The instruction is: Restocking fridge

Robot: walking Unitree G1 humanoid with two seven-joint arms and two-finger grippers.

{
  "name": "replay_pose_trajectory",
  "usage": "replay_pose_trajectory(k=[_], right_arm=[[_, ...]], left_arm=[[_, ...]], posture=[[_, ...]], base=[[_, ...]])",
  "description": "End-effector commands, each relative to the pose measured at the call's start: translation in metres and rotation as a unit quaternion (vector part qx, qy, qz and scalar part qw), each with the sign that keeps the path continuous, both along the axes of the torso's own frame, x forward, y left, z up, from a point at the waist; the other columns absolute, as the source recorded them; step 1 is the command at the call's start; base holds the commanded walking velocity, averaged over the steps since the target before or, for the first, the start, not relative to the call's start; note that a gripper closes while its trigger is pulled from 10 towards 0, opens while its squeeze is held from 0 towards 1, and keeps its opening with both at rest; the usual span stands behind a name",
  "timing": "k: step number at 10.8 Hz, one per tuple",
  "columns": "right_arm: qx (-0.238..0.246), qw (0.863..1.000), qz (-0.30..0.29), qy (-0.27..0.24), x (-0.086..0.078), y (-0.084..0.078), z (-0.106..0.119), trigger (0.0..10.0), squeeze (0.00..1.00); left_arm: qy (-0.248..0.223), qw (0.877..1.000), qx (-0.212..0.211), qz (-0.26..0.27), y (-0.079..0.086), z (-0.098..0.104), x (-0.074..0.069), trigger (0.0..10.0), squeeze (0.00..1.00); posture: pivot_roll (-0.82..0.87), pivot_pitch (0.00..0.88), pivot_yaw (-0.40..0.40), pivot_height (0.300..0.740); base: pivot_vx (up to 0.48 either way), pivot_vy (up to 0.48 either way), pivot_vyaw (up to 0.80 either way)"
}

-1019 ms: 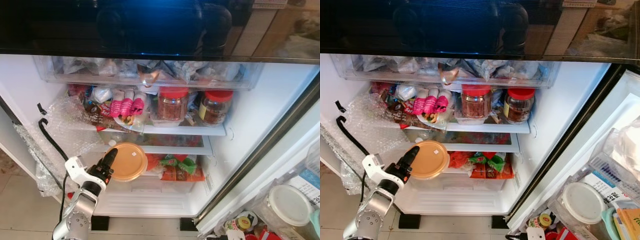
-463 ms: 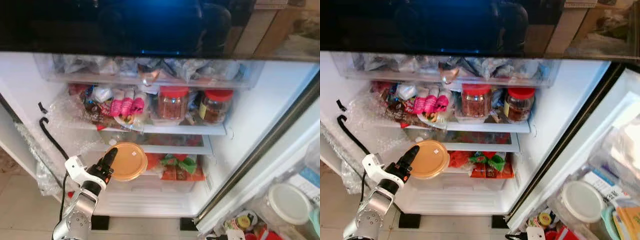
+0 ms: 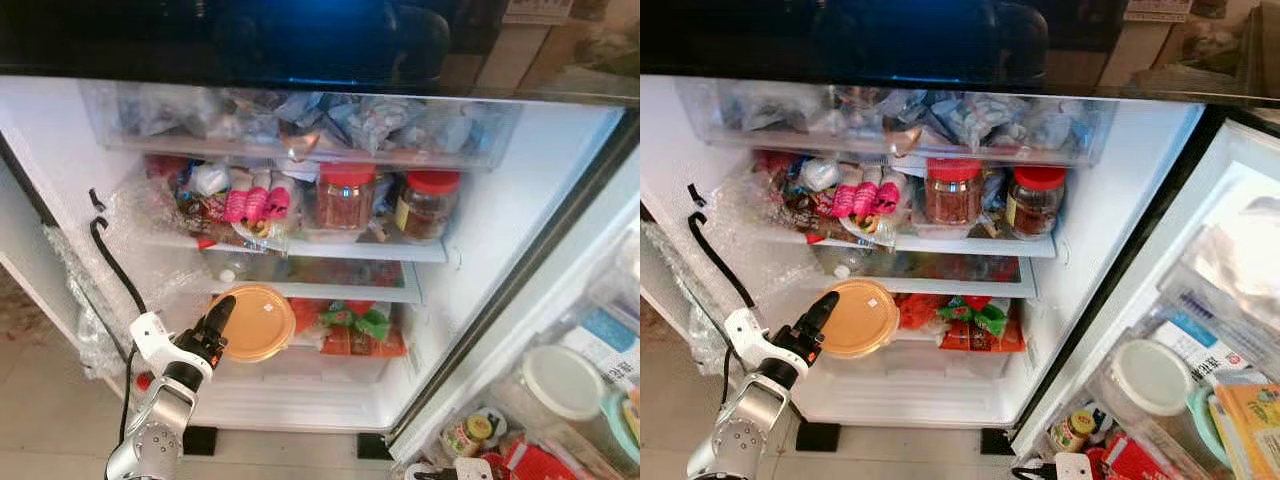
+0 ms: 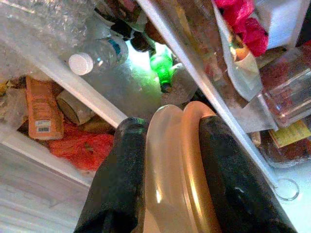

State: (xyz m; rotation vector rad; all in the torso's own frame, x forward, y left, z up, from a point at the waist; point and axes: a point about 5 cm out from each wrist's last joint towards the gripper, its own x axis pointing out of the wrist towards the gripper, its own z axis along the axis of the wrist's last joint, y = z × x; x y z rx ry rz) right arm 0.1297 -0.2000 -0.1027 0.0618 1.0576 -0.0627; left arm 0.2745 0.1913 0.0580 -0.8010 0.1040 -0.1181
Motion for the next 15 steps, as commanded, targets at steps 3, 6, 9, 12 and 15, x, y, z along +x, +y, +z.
replay_pose_trajectory(k=[3, 6, 9, 12, 15], right_arm=[[-0.005, 1.0, -0.002, -0.002, 0.0007, -0.0041, 0.0009, 10.0, 0.0], [-0.006, 1.0, -0.002, 0.0, 0.0003, -0.0043, 0.0007, 10.0, 0.0], [-0.006, 1.0, -0.002, -0.003, 0.0009, -0.0042, 0.0011, 10.0, 0.0], [-0.003, 1.0, -0.004, -0.006, 0.0013, -0.004, 0.0013, 10.0, 0.0], [0.002, 1.0, -0.005, -0.01, 0.0016, -0.0033, 0.0015, 10.0, 0.0]], left_arm=[[-0.003, 1.0, 0.012, -0.001, -0.0015, 0.0017, 0.0025, 10.0, 0.0], [-0.003, 1.0, 0.012, 0.0, -0.0017, 0.002, 0.0029, 10.0, 0.0], [-0.003, 1.0, 0.013, 0.002, -0.0012, 0.0018, 0.0032, 10.0, 0.0], [-0.005, 1.0, 0.017, 0.008, 0.0001, 0.0031, 0.0038, 10.0, 0.0], [-0.01, 1.0, 0.017, 0.01, 0.0, 0.005, 0.0057, 10.0, 0.0]], posture=[[-0.08, 0.03, -0.077, 0.672], [-0.08, 0.031, -0.077, 0.672], [-0.08, 0.03, -0.078, 0.637], [-0.08, 0.029, -0.077, 0.637], [-0.08, 0.023, -0.076, 0.637]], base=[[0.0, 0.0, 0.0], [0.0, 0.0, 0.0], [0.0, 0.0, 0.0], [0.0, 0.0, 0.0], [0.0, 0.0, 0.0]])
